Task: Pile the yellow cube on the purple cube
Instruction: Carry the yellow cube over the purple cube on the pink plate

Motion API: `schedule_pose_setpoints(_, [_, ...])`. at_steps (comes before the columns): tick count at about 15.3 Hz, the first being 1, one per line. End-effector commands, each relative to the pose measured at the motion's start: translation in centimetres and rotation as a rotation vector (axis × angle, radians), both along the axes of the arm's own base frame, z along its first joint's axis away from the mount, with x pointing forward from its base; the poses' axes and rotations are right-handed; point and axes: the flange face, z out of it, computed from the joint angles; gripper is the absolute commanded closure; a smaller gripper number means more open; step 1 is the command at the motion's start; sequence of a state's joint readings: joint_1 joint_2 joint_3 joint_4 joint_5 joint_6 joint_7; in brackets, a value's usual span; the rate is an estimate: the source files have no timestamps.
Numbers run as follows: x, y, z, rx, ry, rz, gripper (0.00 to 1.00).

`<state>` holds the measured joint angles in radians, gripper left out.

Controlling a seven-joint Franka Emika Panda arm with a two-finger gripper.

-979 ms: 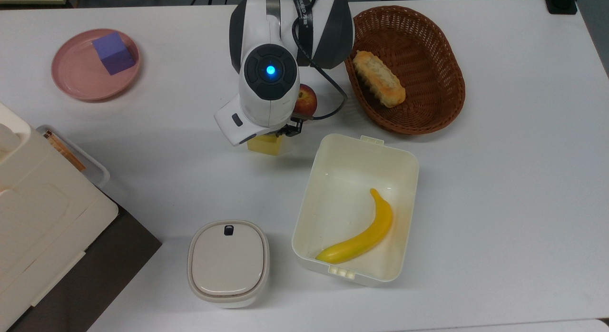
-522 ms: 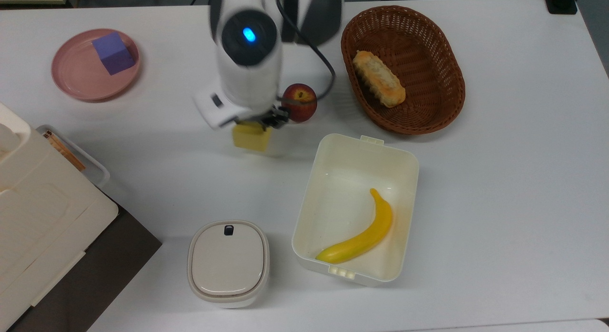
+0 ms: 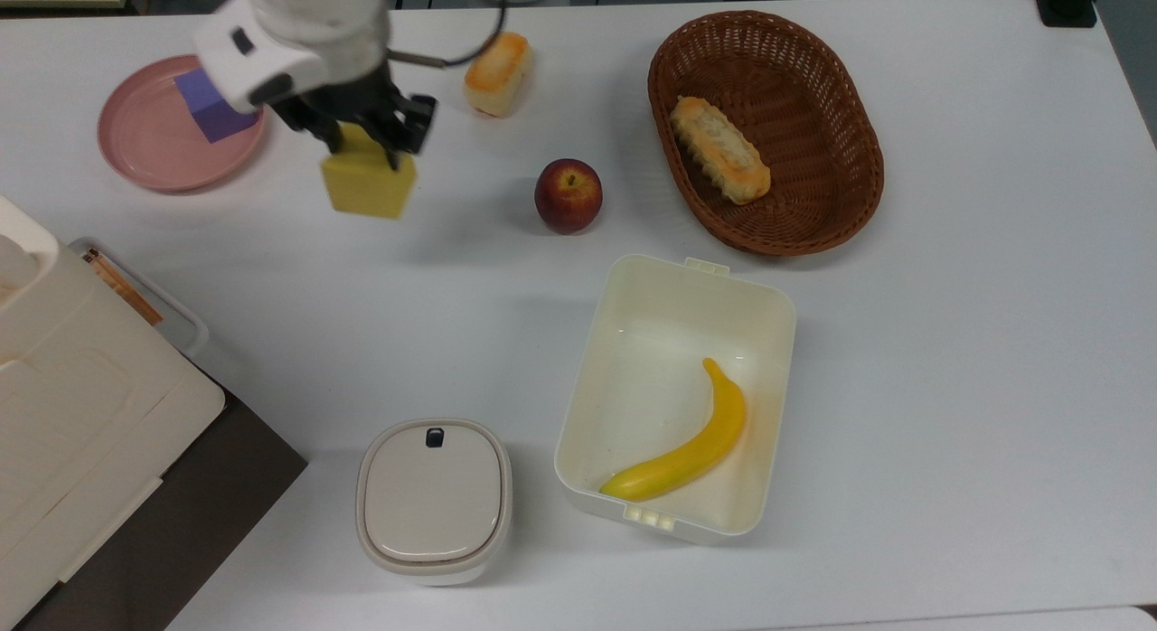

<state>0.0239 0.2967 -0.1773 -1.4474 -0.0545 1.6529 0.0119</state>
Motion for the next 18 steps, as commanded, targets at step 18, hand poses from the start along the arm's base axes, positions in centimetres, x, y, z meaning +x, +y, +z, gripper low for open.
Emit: schedule_pose_setpoints(18, [-15.0,-19.5,-1.7,0.025,0.235,0.293,0.72])
